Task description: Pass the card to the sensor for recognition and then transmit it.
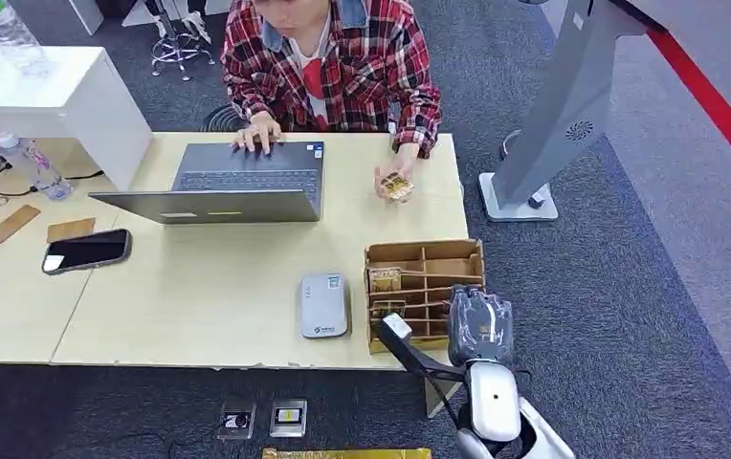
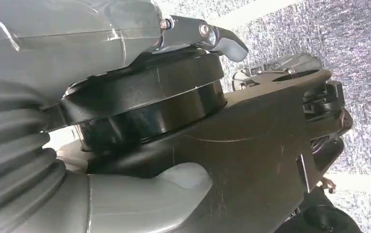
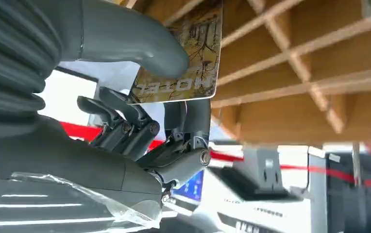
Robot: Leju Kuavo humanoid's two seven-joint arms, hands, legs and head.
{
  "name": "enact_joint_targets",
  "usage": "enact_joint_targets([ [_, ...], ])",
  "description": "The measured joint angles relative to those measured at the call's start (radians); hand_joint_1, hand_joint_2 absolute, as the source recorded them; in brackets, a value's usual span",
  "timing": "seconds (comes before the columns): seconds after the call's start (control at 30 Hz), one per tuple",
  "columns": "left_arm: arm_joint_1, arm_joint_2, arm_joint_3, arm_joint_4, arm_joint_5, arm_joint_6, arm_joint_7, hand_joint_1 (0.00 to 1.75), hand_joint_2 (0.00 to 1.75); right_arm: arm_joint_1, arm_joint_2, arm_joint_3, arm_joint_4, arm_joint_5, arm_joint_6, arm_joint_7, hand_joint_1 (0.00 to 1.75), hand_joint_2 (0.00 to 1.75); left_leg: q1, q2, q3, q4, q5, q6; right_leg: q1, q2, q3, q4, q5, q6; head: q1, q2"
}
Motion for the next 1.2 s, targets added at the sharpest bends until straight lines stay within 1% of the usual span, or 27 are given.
enact_joint_targets([
  [0.2,0.0,0.0,0.0,0.0,0.0,-0.002,0.0,0.0,1.75,-0.014,-0.004,-0.017,-0.119,0.096,0.005,0.009,1.75,1.75,0.0,0.0,0.0,0.0,0.0,0.0,0.0,0.0,0.0,0.0,0.0,0.0,0.0,0.0],
  [0.33,0.0,0.0,0.0,0.0,0.0,-0.003,0.0,0.0,1.75,-0.052,-0.007,-0.015,-0.217,0.148,0.035,0.005,1.75,1.75,0.0,0.0,0.0,0.0,0.0,0.0,0.0,0.0,0.0,0.0,0.0,0.0,0.0,0.0],
  [0.47,0.0,0.0,0.0,0.0,0.0,-0.005,0.0,0.0,1.75,-0.103,-0.008,-0.012,-0.286,0.148,0.059,-0.001,1.75,1.75,0.0,0.0,0.0,0.0,0.0,0.0,0.0,-0.001,0.0,0.0,0.0,0.0,0.0,0.0],
  [0.57,0.0,0.0,0.0,0.0,0.0,-0.008,0.0,0.0,1.75,-0.134,-0.008,-0.005,-0.301,0.11,0.058,-0.02,1.75,1.75,0.0,0.0,0.0,0.0,0.0,0.0,0.0,0.0,0.001,0.0,0.0,0.0,0.0,0.0],
  [0.7,-0.002,0.002,-0.001,0.0,0.0,-0.014,0.0,0.0,1.75,-0.199,0.009,0.016,-0.276,0.026,0.046,-0.052,1.75,1.75,0.0,0.0,0.0,0.0,0.0,0.0,0.0,-0.001,0.0,0.0,0.0,0.0,0.0,0.0],
  [0.9,-0.003,0.003,-0.002,0.0,0.0,-0.027,0.0,0.0,1.75,-0.285,0.043,0.038,-0.157,-0.06,0.027,-0.065,1.75,1.75,0.0,-0.001,-0.001,0.0,0.0,0.0,0.0,-0.001,0.0,0.0,0.0,0.0,0.0,0.0],
  [1.2,-0.003,0.006,-0.003,0.0,0.0,-0.034,0.0,0.0,1.75,-0.34,0.072,0.047,0.004,-0.098,0.011,-0.068,1.75,1.75,0.0,-0.001,-0.001,0.0,0.001,0.001,0.0,-0.003,0.0,0.0,0.0,0.0,0.0,0.0],
])
